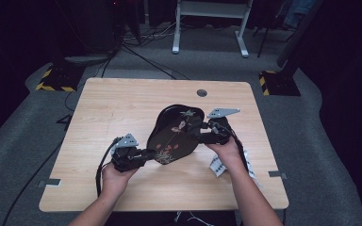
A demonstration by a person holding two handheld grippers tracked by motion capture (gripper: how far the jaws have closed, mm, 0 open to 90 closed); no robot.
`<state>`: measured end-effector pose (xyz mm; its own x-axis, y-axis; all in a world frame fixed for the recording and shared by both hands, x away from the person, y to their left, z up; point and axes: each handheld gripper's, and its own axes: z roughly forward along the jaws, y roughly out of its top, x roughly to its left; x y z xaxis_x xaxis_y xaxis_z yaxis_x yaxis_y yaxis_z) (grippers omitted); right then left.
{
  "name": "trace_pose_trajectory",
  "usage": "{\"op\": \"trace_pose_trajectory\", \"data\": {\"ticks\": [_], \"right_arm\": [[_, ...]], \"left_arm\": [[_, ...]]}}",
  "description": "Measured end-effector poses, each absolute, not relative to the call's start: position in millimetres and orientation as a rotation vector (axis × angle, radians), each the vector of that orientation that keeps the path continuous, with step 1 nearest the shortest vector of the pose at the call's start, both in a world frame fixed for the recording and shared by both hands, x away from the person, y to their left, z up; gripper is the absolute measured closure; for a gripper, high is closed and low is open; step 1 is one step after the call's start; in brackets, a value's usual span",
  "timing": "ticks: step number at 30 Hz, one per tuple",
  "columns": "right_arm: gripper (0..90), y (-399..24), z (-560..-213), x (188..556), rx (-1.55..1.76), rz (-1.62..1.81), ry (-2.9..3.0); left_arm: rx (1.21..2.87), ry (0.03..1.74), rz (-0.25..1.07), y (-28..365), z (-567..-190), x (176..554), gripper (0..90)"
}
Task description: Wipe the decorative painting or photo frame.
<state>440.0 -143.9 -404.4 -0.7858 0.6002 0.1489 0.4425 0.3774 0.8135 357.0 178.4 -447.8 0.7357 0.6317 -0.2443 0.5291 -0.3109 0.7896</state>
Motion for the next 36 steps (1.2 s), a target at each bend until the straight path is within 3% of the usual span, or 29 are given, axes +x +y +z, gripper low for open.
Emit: {"op": "trace_pose_trajectory", "data": {"ticks": [14,31,36], "right_arm": [[40.6,-143,-400,433,1.044,1.341,2.439],[58.2,-142,-385,397,1.077,1.319,2.346],[59.2,-141,-386,390,1.101,1.317,2.337]], "left_arm": [[1.977,0.855,0.144,184,-440,361,74.4],[1.934,0.856,0.143,202,-431,378,65.6],[1.917,0.855,0.122,205,-433,384,63.3]]}}
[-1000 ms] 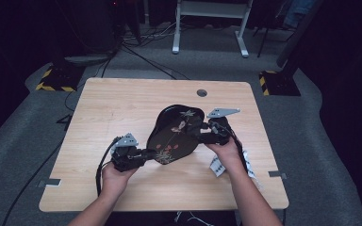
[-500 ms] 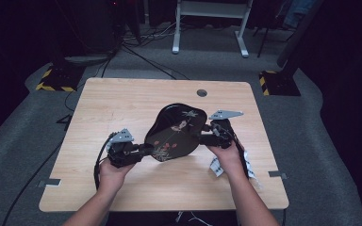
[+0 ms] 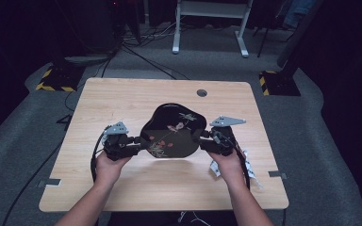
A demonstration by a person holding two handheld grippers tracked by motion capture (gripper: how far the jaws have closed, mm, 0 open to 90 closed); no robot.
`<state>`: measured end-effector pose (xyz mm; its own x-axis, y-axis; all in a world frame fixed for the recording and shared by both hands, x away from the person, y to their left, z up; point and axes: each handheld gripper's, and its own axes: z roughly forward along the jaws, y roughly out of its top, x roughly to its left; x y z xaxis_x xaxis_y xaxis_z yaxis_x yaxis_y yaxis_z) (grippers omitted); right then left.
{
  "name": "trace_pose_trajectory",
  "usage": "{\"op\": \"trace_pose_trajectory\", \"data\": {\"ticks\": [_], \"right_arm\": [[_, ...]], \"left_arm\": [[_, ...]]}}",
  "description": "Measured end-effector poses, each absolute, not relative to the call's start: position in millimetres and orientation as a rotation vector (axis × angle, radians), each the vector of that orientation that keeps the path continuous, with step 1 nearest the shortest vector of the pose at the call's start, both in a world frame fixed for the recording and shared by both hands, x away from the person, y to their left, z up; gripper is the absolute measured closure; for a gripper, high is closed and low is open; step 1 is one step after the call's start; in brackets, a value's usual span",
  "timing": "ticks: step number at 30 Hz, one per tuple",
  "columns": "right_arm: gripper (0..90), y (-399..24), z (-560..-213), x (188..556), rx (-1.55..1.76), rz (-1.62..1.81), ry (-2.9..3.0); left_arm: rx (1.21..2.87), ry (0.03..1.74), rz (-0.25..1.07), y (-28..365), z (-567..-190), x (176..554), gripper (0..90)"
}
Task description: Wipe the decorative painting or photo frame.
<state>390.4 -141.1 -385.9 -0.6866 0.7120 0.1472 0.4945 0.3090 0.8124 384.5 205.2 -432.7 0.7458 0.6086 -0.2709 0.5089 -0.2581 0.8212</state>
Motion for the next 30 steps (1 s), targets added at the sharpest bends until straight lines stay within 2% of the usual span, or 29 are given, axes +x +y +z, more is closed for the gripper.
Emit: {"op": "trace_pose_trajectory", "data": {"ticks": [9,14,30], "right_arm": [[60.3,-138,-391,381,1.114,1.302,2.311],[60.3,-136,-394,378,1.128,1.3,2.307],[58.6,-127,-402,376,1.099,1.256,2.287]], "left_arm": [[1.95,0.815,0.113,209,-435,401,60.1],[1.929,0.811,0.071,211,-442,413,58.3],[1.907,0.82,0.053,221,-447,432,54.5]]}}
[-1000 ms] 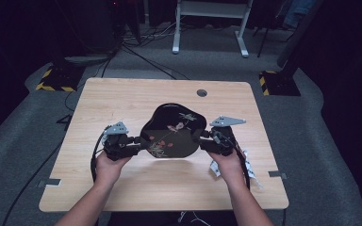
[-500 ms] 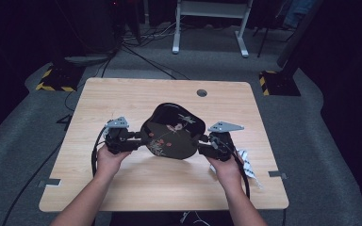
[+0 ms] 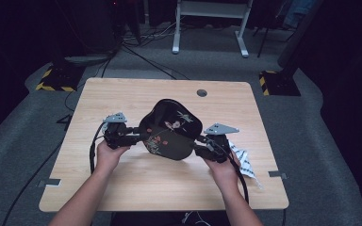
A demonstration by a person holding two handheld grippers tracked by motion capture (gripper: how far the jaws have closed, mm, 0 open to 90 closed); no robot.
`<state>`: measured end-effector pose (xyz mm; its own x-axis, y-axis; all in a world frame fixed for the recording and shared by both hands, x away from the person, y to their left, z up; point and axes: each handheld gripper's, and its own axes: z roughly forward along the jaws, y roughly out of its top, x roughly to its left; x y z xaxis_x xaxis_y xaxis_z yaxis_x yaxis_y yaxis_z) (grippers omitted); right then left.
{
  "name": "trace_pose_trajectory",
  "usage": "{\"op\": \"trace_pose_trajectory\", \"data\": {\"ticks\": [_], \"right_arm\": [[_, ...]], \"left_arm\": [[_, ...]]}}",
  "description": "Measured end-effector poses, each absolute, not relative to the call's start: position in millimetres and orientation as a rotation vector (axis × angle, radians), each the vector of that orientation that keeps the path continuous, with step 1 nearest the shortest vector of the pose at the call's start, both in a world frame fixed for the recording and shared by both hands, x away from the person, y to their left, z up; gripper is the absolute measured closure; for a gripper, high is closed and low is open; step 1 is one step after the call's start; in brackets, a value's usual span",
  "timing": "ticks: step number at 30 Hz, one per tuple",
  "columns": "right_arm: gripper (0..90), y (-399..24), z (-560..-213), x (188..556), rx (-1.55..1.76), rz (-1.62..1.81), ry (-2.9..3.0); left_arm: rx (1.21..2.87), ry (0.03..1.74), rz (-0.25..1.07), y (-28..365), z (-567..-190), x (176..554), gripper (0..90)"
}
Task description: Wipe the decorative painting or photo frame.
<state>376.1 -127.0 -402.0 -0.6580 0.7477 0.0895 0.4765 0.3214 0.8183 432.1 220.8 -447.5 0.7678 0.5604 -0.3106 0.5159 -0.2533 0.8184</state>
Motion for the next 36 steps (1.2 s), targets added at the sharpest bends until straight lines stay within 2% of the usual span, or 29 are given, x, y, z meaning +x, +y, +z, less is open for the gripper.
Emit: {"op": "trace_pose_trajectory", "data": {"ticks": [6,11,19,27,36], "right_arm": [[54.9,-127,-403,378,1.089,1.279,2.295],[48.2,-127,-404,379,1.079,1.285,2.308],[43.8,-131,-398,374,1.044,1.297,2.301],[41.9,-164,-387,368,1.095,1.306,2.253],[40.3,-202,-400,382,1.253,1.141,2.231]], "left_arm": [[1.908,0.857,0.042,220,-449,433,51.1],[1.894,0.857,0.057,223,-448,430,44.0],[1.874,0.844,0.092,229,-441,422,36.3],[1.885,0.85,0.188,240,-425,400,27.8],[1.926,0.889,0.198,241,-421,378,26.7]]}}
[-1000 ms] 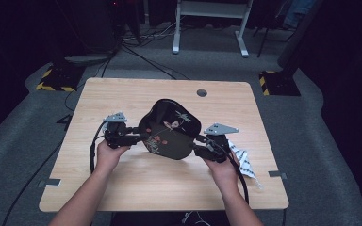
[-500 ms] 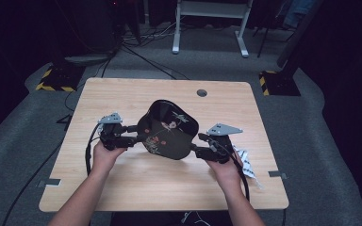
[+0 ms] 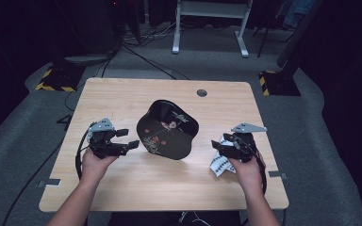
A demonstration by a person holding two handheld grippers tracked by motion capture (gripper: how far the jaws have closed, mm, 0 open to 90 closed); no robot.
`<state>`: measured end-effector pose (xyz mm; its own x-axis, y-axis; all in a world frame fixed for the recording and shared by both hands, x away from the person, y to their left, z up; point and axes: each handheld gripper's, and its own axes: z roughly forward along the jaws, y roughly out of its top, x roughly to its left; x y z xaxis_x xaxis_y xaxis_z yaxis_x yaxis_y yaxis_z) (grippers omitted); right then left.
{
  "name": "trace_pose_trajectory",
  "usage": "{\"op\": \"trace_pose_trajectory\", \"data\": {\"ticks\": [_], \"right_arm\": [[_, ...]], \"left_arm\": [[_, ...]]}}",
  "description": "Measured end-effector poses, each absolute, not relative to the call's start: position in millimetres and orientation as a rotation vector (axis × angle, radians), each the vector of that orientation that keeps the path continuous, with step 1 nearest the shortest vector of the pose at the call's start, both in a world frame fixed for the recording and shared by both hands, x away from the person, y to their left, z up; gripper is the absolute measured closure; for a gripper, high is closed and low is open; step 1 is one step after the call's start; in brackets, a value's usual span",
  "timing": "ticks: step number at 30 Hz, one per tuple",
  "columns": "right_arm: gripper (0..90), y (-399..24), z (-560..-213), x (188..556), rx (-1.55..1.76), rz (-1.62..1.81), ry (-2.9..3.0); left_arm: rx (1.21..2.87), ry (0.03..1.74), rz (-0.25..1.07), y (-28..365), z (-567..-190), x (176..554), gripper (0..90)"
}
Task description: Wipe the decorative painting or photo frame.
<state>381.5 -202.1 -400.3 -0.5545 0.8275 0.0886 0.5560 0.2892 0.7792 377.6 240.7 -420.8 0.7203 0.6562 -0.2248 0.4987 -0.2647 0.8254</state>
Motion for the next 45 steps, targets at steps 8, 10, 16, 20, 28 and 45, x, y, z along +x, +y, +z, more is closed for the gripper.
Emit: {"op": "trace_pose_trajectory", "data": {"ticks": [8,10,16,20,28,45], "right_arm": [[40.5,-227,-434,397,1.399,0.839,2.279],[40.4,-230,-440,399,1.417,0.781,2.289],[44.7,-236,-458,405,1.487,0.686,2.346],[52.0,-235,-467,407,1.49,0.631,2.383],[74.2,-229,-471,403,1.447,0.64,2.39],[80.3,-216,-420,374,1.223,0.777,2.564]], "left_arm": [[1.979,0.916,0.207,246,-430,358,27.1],[1.982,0.922,0.208,248,-430,358,27.1],[1.97,0.954,0.191,253,-431,361,28.3],[1.955,0.96,0.192,256,-431,362,28.6],[1.959,0.944,0.187,254,-430,360,29.1],[1.936,0.903,0.18,248,-426,365,29.6]]}}
